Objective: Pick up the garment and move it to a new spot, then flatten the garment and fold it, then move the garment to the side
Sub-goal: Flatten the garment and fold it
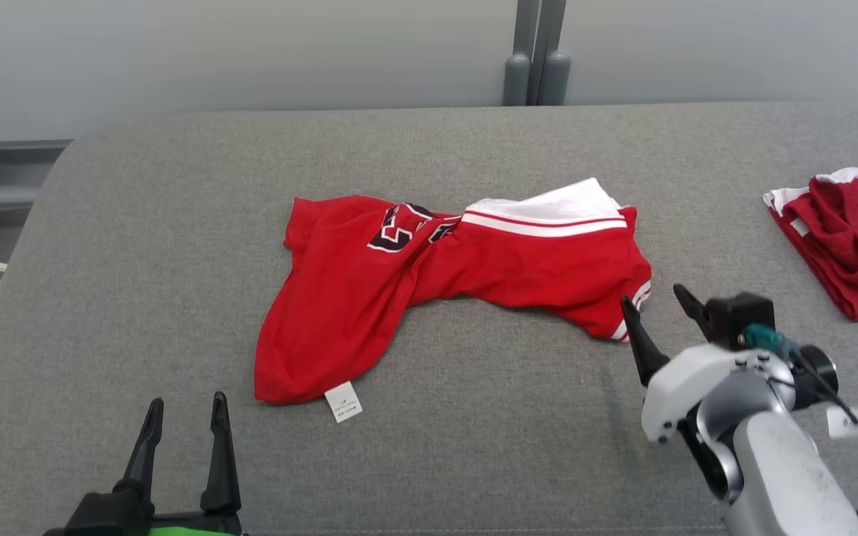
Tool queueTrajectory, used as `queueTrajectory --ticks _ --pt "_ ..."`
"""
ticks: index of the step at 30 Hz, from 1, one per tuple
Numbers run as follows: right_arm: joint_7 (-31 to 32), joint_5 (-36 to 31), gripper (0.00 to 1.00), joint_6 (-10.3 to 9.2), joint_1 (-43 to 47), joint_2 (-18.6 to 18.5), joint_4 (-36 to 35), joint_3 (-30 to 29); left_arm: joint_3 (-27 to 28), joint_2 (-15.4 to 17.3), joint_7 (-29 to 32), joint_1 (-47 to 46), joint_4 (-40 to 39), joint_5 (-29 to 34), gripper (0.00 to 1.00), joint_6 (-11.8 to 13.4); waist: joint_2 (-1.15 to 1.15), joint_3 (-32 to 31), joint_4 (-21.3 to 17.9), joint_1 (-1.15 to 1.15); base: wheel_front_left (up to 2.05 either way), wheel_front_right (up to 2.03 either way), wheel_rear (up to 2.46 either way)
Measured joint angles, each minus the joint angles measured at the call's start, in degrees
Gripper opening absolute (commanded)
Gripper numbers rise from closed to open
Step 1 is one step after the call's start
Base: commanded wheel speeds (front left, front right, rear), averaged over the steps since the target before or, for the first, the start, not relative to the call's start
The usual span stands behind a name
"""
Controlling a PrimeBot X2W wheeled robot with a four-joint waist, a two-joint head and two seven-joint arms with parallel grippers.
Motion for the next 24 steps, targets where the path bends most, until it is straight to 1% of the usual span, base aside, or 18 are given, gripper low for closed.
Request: queueTrajectory --ticks 5,8,12,15,21,24 --pt "10.8 1.2 1.0 -0.01 -10.2 -2.6 4.0 -1.1 -1.2 0.0 0.0 -1.9 -0.2 0.5 1.0 -0.3 0.0 2.3 0.9 0.0 0.0 0.0 0.0" --pt "15.3 2.3 1.0 -0.01 -16.0 -3.9 7.0 -2.6 -2.1 0.0 0.0 -3.3 -0.3 1.1 1.0 -0.6 0.0 3.8 1.8 0.0 0.0 0.0 0.0" --pt "19.7 3.5 1.0 -0.03 -22.0 -6.5 12.2 -2.4 -3.2 0.0 0.0 -4.7 0.0 1.7 1.0 -1.2 0.0 6.0 3.4 0.0 0.0 0.0 0.0" --pt "21.6 5.2 1.0 -0.01 -25.8 -7.7 15.8 -2.1 -4.2 0.0 0.0 -5.9 0.9 2.0 1.0 -1.8 0.0 7.7 4.6 0.0 0.0 0.0 0.0" --pt "22.2 8.0 1.0 -0.01 -30.9 -10.7 21.4 -0.2 -5.6 0.0 0.0 -7.8 1.7 2.0 1.0 -2.4 0.0 10.8 7.3 0.0 0.0 0.0 0.0" --pt "22.9 11.1 1.0 -0.01 -33.5 -11.3 24.3 1.4 -6.1 0.0 0.0 -8.7 1.9 2.0 1.0 -2.6 0.0 12.6 8.8 0.0 0.0 0.0 0.0"
